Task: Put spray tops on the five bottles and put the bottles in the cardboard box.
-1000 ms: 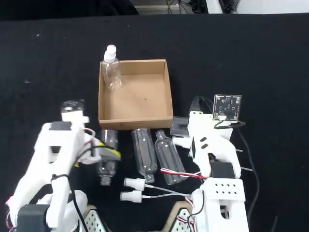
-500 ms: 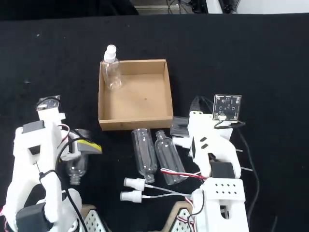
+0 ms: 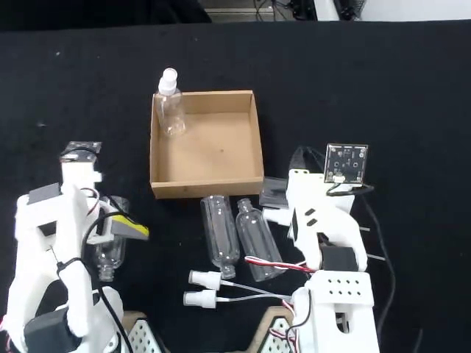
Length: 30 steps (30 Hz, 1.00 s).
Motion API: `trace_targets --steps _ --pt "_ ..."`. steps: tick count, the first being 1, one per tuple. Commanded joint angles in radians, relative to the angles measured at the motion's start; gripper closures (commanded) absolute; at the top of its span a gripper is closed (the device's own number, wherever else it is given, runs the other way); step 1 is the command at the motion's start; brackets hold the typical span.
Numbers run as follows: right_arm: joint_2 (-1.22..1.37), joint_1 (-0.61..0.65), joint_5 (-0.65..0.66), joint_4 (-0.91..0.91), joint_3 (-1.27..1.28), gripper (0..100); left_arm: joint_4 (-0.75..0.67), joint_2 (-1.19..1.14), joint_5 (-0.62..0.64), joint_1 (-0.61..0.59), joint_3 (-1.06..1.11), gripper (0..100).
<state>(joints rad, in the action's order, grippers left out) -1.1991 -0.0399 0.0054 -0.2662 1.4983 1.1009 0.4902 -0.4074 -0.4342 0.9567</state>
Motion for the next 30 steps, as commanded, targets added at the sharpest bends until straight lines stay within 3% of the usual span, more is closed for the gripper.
trace_targets --steps 1,5,7,14,19,24,30 --pt "-0.022 -0.005 -0.002 0.023 -0.007 98.3 -0.077 0.021 -0.006 -0.028 0.025 55" --pt "-0.022 -0.005 -0.002 0.023 -0.005 98.3 -0.13 0.02 0.097 -0.03 0.044 55" --pt "-0.022 -0.005 -0.002 0.023 -0.005 98.3 -0.118 0.02 0.087 -0.028 0.056 57" --pt "-0.022 -0.005 -0.002 0.023 -0.005 98.3 -0.095 0.02 0.049 -0.03 0.065 86" --pt "-0.022 -0.005 -0.002 0.023 -0.005 98.3 -0.086 0.032 0.066 -0.039 0.021 96" --pt "-0.022 -0.005 -0.002 0.023 -0.005 98.3 -0.02 0.023 0.288 -0.108 -0.091 92" --pt "-0.022 -0.005 -0.002 0.023 -0.005 98.3 -0.025 0.021 0.761 -0.318 -0.188 87"
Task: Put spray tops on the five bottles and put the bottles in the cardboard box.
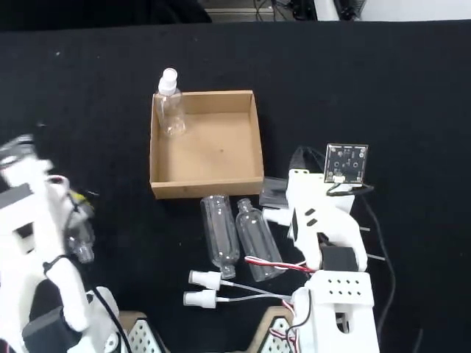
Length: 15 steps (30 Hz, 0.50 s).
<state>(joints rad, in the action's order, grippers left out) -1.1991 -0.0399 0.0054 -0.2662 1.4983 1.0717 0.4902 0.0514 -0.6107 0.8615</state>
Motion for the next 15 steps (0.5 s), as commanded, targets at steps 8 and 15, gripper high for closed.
trace_targets --steps 8,15 --pt "-0.022 -0.005 -0.002 0.023 -0.005 98.3 0.012 0.021 0.322 -0.2 0.018 69" --pt "-0.022 -0.003 -0.002 0.023 -0.005 98.3 0.026 0.029 0.319 -0.229 0.005 53"
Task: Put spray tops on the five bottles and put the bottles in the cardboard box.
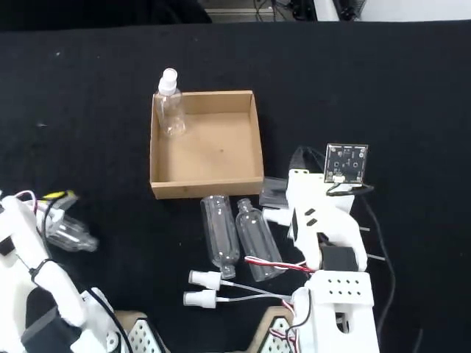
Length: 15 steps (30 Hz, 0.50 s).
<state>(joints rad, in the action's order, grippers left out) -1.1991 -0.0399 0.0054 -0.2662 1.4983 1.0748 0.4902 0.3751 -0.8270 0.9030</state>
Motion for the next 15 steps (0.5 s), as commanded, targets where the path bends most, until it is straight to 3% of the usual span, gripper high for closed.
trace_targets --steps 1,4,6,9,12,15 --pt "-0.022 -0.003 -0.002 0.023 -0.005 98.3 0.049 0.031 -0.006 -0.007 -0.061 53" --pt "-0.022 -0.003 -0.002 0.023 -0.005 98.3 0.17 0.023 -0.023 -0.005 -0.209 53" --pt "-0.022 -0.003 -0.002 0.023 -0.005 98.3 0.255 0.021 -0.118 -0.007 -0.346 53" --pt "-0.022 -0.003 -0.002 0.023 -0.005 98.3 0.347 0.018 -0.4 -0.001 -0.496 53" --pt "-0.022 -0.003 -0.002 0.023 -0.005 98.3 0.333 -0.014 -0.775 0.004 -0.515 53" --pt "-0.022 -0.003 -0.002 0.023 -0.005 98.3 0.331 -0.078 -1.045 -0.012 -0.515 53"
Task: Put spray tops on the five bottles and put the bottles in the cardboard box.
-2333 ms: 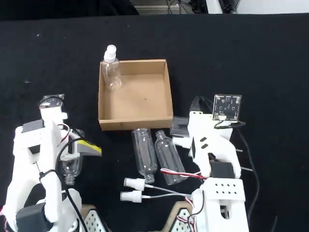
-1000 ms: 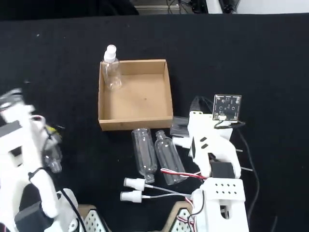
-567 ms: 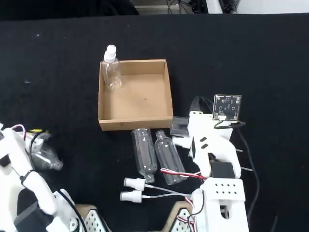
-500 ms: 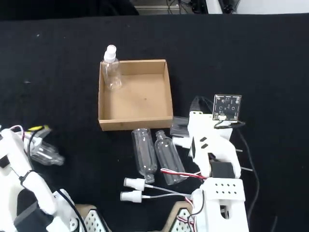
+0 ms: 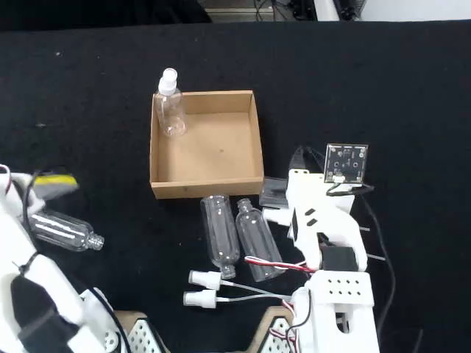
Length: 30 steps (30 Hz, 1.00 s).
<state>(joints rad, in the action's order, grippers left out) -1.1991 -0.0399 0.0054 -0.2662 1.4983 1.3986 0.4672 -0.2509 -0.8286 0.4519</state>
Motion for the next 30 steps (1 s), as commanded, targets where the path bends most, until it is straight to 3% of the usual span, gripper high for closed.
trace_targets --steps 1,8,11,20,25,30 --pt "-0.022 -0.003 -0.002 0.023 -0.005 98.3 0.023 -0.078 -0.482 -0.012 -0.064 53" --pt "-0.022 -0.003 -0.002 0.025 -0.005 98.3 0.041 -0.183 -0.939 -0.022 -0.064 53" --pt "-0.022 -0.003 -0.002 0.025 -0.004 98.3 0.008 -0.209 -1.08 -0.021 -0.064 53" --pt "-0.022 -0.003 -0.002 0.025 -0.004 98.3 -0.295 -0.258 -1.102 0.012 0.019 53" --pt "-0.022 -0.003 -0.002 0.023 -0.004 98.3 -0.345 -0.261 -1.103 0.093 0.053 53" --pt "-0.022 -0.003 -0.002 0.023 -0.005 98.3 -0.359 -0.275 -1.192 0.127 0.073 53"
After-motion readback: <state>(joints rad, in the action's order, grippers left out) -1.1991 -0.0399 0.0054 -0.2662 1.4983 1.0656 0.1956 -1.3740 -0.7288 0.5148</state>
